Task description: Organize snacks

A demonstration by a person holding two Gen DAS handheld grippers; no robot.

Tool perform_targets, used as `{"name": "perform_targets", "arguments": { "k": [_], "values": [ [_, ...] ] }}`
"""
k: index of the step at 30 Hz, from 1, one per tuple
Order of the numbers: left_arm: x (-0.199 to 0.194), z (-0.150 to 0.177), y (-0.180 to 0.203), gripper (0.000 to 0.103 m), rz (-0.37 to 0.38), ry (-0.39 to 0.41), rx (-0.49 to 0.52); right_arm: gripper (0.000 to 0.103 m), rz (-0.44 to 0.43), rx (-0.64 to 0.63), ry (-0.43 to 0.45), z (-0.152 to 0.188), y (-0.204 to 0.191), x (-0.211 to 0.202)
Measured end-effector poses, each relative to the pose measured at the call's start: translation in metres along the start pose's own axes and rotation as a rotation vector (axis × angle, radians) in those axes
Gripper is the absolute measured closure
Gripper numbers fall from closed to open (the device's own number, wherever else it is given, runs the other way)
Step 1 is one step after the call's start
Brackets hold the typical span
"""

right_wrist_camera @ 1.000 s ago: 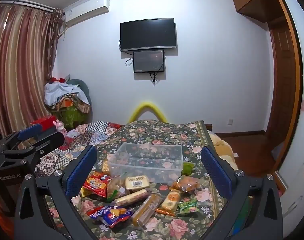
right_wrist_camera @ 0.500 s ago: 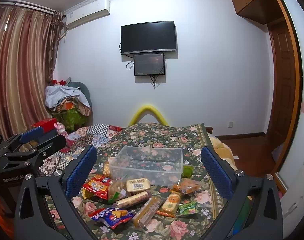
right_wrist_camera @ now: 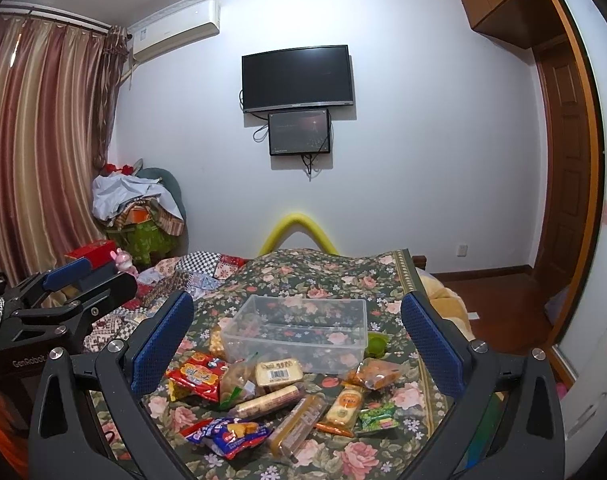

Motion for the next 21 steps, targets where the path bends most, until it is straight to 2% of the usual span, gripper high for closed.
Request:
{"name": "perform_targets", "arguments": {
  "k": [21],
  "values": [
    [0.0044, 0.0041, 0.0024, 0.000, -0.004, -0.006, -0.002, 0.000, -0.005, 0.028, 0.000, 0.0035, 0.0062, 0.0003]
  ]
}}
Point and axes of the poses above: each gripper's, at about its wrist camera, not at the fingertips, and x roughly the way its jaws point, y to its right, z to its underside, the point moved 5 cm from there along x, roughly the way its jaws point, and after that the axes turned 3 degrees about x, right-handed, at the moved point
